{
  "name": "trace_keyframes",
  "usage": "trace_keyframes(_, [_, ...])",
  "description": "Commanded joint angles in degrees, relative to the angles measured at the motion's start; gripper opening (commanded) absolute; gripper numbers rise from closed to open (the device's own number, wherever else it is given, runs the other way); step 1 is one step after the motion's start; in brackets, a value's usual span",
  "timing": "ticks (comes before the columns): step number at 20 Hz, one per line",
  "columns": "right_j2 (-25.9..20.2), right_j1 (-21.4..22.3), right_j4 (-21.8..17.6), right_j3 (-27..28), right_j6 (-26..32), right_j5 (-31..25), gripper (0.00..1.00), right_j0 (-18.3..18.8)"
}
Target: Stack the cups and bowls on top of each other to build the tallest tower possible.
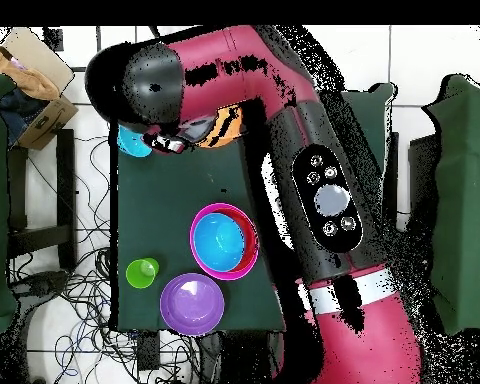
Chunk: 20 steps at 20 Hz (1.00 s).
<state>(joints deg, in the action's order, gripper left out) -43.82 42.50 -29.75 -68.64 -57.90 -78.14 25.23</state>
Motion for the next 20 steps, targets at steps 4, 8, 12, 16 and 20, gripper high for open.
trace_keyframes(4, [-3.5,1.4,-1.5,-6.4,21.6,1.0,0.0,6.2])
trace_keyframes(8, [-5.9,3.3,-1.8,-10.4,25.7,1.2,0.0,10.6])
trace_keyframes(12, [-6.9,5.1,-1.6,-13.4,25.5,-1.8,0.0,13.4])
trace_keyframes(16, [-7.5,7.2,-1.9,-17.0,24.9,-2.1,0.0,15.3])
trace_keyframes(20, [-7.5,7.4,-1.3,-18.2,23.3,-5.5,0.0,15.2])
